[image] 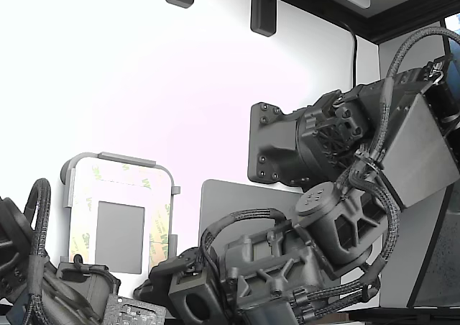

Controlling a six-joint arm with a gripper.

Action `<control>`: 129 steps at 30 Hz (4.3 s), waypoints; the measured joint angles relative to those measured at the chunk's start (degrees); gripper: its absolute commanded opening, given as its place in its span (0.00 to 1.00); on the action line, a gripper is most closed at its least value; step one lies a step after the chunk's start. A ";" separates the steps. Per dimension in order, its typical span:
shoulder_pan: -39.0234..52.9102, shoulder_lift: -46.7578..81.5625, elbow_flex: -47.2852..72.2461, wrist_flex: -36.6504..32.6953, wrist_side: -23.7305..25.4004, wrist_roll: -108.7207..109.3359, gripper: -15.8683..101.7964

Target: Peel off protective film from adhesive tape.

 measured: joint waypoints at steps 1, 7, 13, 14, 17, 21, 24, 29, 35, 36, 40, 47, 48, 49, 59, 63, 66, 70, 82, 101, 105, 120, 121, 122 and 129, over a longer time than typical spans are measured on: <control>0.00 -0.09 -0.18 0.09 0.00 -0.09 0.04; -0.62 -0.62 -0.44 -0.26 -0.26 -1.58 0.04; -1.32 -0.79 0.09 -1.23 -0.79 -2.37 0.04; -1.32 -0.79 0.18 -1.23 -0.79 -2.37 0.04; -1.32 -0.79 0.62 -1.32 -0.79 -2.11 0.04; -1.32 -0.62 1.05 -1.85 -0.79 -1.76 0.04; -1.23 -0.44 1.14 -1.58 -0.79 -1.05 0.04; -0.62 0.00 1.14 -1.14 -0.35 -0.26 0.04; -0.44 0.00 1.14 -1.05 -0.18 0.09 0.04; -0.44 0.00 1.14 -1.05 -0.18 0.09 0.04; -0.35 0.00 1.23 -1.05 -0.09 0.09 0.04; 0.09 0.18 1.32 -1.05 0.09 0.26 0.04; 0.18 0.18 1.41 -1.05 0.09 0.35 0.04; 0.18 0.35 1.67 -1.05 0.09 0.35 0.04; 0.70 0.79 2.55 -1.67 0.44 0.53 0.04; 0.88 0.88 2.55 -1.67 0.70 0.62 0.04; 0.97 1.05 2.72 -1.58 0.70 0.70 0.04; 1.05 1.23 2.81 -1.49 0.79 0.79 0.04; 1.14 2.46 3.34 -0.53 0.70 0.44 0.04; 1.14 1.93 2.55 -0.26 0.44 -0.35 0.04; 1.14 1.67 2.29 -0.26 0.35 -0.53 0.04; 1.14 2.37 4.48 -2.90 0.09 -1.41 0.04; 1.14 2.37 4.57 -2.99 0.09 -1.41 0.04; 1.14 2.46 4.57 -2.99 0.09 -1.41 0.04; 1.14 2.90 4.48 -1.49 0.09 -2.11 0.04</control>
